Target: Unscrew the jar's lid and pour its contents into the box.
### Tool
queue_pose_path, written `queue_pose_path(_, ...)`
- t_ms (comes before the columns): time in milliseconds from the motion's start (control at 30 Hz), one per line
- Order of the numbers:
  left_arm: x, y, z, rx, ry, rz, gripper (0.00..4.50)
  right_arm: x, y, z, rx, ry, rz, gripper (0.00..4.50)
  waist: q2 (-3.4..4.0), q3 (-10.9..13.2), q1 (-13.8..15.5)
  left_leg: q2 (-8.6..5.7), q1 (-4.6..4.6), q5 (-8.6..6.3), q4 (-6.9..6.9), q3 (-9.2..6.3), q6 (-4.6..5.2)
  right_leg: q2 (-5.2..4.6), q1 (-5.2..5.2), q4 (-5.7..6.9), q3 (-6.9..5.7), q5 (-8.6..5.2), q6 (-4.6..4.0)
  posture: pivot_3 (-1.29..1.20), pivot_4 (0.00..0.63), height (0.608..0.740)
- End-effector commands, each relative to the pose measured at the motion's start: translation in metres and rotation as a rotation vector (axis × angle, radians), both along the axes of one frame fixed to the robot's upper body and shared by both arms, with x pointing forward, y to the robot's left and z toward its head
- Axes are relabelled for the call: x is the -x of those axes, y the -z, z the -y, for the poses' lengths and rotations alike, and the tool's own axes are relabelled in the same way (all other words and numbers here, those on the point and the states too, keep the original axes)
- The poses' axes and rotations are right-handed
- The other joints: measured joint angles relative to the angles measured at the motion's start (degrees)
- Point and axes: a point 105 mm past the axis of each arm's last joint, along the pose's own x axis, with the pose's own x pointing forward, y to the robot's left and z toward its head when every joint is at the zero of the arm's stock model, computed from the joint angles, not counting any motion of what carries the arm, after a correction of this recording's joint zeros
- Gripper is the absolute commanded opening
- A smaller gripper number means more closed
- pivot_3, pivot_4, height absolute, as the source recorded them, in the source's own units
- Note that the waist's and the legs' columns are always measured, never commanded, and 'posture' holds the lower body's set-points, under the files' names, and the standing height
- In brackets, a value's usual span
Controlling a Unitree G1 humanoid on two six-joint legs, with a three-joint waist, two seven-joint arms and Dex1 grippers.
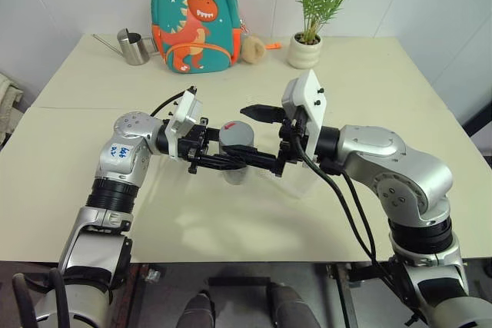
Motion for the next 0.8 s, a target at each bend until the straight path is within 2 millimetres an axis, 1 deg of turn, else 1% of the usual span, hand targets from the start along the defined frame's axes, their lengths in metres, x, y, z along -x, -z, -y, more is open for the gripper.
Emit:
queue_pose_path(33,0.0045,-0.0091,0.0006,-0.008,0.038,0.047,1.94,-0.0021,-0.0129,0.0148,-0.032,0.064,0.049,4.47,0.0,0.0,0.0,0.0,0.0,0.0,0.0,0.0,0.0,0.0,0.0,0.0,0.0,0.0,0.0,0.0,0.15,0.74)
queue_pose_path(800,-0.0001,-0.0118,0.0008,-0.005,0.03,0.052,1.94,0.004,-0.0103,0.0224,-0.009,0.061,0.044,4.47,0.0,0.0,0.1,0.0,0.0,0.0,0.0,0.0,0.0,0.0,0.0,-0.01,0.0,0.0,0.0,0.0,0.15,0.74)
